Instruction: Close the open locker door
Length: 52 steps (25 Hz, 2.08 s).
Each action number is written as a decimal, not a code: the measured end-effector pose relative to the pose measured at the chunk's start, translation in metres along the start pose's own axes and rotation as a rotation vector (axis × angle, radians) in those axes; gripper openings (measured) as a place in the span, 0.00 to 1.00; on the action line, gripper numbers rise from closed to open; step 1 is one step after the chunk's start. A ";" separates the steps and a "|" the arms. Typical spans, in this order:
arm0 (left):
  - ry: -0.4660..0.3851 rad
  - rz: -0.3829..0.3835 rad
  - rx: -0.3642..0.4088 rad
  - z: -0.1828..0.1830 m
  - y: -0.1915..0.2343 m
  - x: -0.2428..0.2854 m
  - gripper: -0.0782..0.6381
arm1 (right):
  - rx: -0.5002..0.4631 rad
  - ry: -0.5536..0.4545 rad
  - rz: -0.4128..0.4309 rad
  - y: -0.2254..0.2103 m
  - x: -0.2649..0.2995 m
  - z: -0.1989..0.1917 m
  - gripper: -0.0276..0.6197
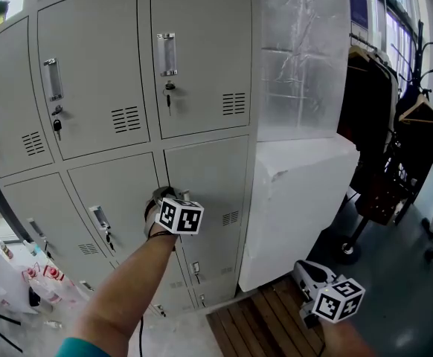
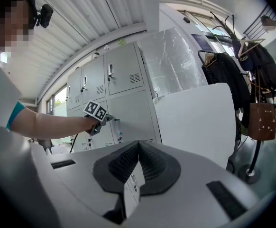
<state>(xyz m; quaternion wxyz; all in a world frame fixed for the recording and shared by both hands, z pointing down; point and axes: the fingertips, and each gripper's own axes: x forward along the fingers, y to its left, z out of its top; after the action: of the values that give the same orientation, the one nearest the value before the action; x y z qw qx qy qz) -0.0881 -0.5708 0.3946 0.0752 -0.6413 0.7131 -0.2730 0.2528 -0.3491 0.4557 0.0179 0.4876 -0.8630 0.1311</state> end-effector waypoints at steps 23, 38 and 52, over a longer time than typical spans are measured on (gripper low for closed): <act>0.002 -0.094 -0.035 0.025 -0.045 0.008 0.12 | 0.018 -0.006 0.012 -0.015 -0.002 0.001 0.04; 0.089 -0.123 -0.214 0.019 -0.038 0.022 0.12 | 0.033 -0.026 -0.017 -0.042 -0.035 0.002 0.04; 0.019 -0.298 -0.479 -0.061 -0.038 -0.090 0.12 | 0.006 -0.041 0.067 -0.034 -0.041 0.013 0.04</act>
<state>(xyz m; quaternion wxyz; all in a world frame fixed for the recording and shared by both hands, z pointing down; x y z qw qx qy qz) -0.0678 -0.4684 0.4420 -0.1262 -0.7358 0.6560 -0.1107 0.3041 -0.3350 0.4434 -0.0055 0.4611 -0.8786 0.1242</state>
